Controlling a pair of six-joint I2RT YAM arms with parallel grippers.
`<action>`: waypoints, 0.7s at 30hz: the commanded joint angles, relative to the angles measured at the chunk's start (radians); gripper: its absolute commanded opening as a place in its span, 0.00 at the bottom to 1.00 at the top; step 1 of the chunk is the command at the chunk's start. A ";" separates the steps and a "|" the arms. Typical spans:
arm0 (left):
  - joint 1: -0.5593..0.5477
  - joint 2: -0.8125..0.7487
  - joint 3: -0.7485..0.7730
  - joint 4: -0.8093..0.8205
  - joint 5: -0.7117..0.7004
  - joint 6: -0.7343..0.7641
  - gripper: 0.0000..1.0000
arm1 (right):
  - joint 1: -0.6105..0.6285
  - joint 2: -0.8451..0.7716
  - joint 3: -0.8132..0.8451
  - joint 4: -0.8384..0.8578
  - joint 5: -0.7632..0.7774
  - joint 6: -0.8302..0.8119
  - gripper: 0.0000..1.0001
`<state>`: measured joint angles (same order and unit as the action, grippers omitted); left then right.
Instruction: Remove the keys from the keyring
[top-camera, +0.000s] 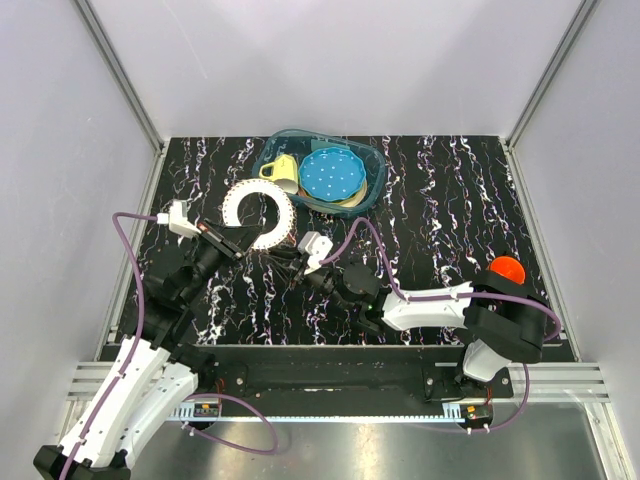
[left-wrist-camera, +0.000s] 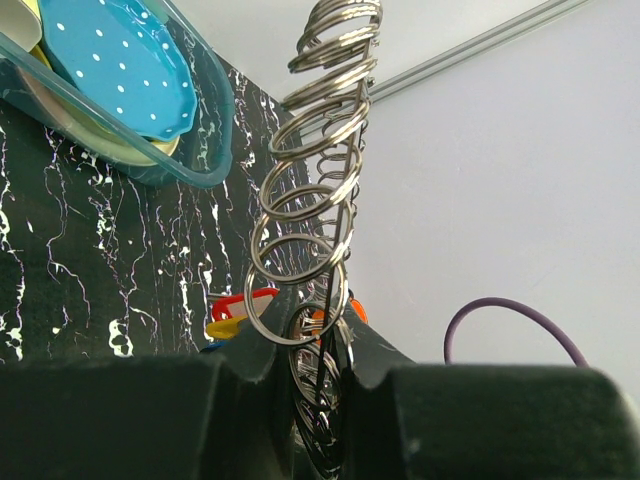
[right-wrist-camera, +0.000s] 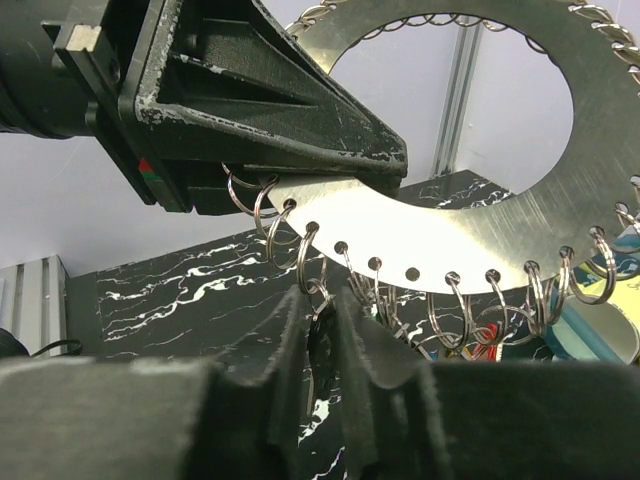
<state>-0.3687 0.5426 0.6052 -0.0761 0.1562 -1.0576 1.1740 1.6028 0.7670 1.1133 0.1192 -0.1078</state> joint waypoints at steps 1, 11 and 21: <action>-0.004 -0.020 0.013 0.081 -0.010 -0.010 0.00 | 0.010 -0.003 0.011 0.062 0.010 -0.015 0.18; -0.004 -0.043 -0.001 0.029 -0.055 0.059 0.00 | 0.010 -0.082 -0.024 -0.039 0.028 -0.016 0.00; -0.004 -0.052 -0.050 -0.073 -0.037 0.145 0.50 | -0.011 -0.328 0.035 -0.636 0.030 -0.174 0.00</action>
<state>-0.3828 0.5098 0.5880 -0.1715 0.1280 -0.9443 1.1828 1.3441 0.7326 0.7284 0.1154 -0.1749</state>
